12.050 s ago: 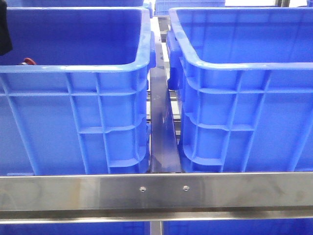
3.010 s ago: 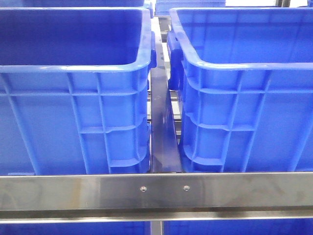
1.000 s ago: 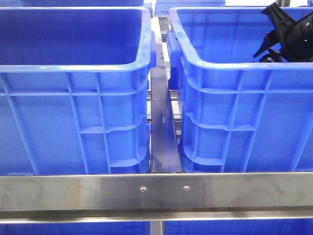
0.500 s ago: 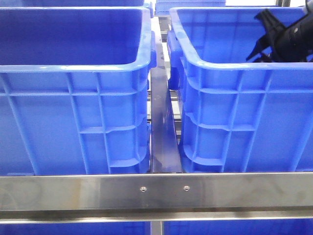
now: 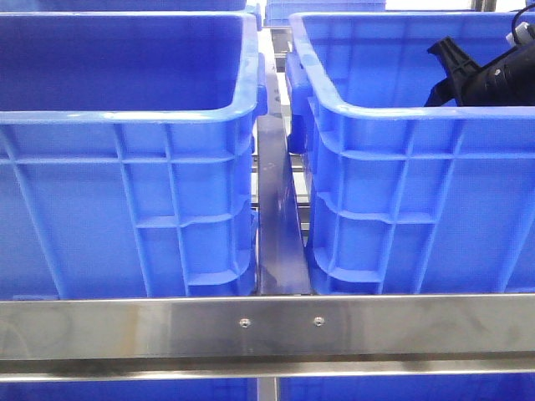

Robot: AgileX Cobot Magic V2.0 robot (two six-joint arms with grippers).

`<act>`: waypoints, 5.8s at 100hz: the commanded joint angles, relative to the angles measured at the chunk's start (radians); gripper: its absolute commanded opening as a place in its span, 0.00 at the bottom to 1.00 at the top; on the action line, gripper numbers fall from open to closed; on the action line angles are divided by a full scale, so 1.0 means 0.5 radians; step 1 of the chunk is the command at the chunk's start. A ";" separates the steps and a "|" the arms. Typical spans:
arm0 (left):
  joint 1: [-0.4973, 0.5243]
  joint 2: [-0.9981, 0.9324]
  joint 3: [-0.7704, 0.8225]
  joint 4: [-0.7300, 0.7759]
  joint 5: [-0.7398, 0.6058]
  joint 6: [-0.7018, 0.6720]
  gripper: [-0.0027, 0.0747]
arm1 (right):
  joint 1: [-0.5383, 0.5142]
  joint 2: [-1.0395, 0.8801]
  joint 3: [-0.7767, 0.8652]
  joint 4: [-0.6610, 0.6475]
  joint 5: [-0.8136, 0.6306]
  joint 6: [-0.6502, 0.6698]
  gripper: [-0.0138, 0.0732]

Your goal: Pick red and yellow buttons and place in box

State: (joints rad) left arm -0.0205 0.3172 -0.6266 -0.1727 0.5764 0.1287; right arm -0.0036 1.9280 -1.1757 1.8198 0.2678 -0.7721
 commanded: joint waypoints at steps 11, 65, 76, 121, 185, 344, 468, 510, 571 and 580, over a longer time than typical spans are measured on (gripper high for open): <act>0.002 0.017 -0.048 -0.028 -0.163 -0.017 0.69 | -0.017 -0.099 -0.054 0.054 0.084 -0.014 0.52; 0.002 0.017 -0.048 -0.028 -0.163 -0.017 0.69 | -0.017 -0.099 -0.140 0.054 0.082 -0.091 0.77; 0.002 0.017 -0.048 -0.028 -0.163 -0.017 0.69 | -0.017 -0.099 -0.146 0.054 0.058 -0.113 0.77; 0.002 0.017 -0.048 -0.028 -0.163 -0.017 0.69 | -0.017 -0.099 -0.146 0.023 -0.050 -0.337 0.77; 0.002 0.017 -0.048 -0.028 -0.165 -0.017 0.69 | -0.017 -0.654 0.025 -0.637 -0.085 -0.337 0.77; 0.002 0.017 -0.048 -0.028 -0.165 -0.017 0.69 | -0.017 -2.930 1.472 -1.644 -0.257 -0.339 0.48; -0.008 1.457 -1.050 -0.125 0.494 0.008 0.68 | -0.017 -2.930 1.472 -1.636 -0.262 -0.339 0.08; -0.008 2.047 -1.367 -0.065 0.540 0.042 0.67 | -0.017 -2.930 1.472 -1.636 -0.262 -0.339 0.08; 0.150 2.464 -1.560 0.116 0.649 0.042 0.67 | -0.017 -2.930 1.472 -1.636 -0.260 -0.339 0.08; 0.202 2.477 -1.560 0.117 0.649 0.042 0.67 | -0.017 -2.930 1.472 -1.636 -0.260 -0.339 0.08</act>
State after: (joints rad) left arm 0.0594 1.5882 -1.3709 -0.1168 0.9312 0.1474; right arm -0.0036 0.4622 -0.4127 0.9924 0.1883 -0.9308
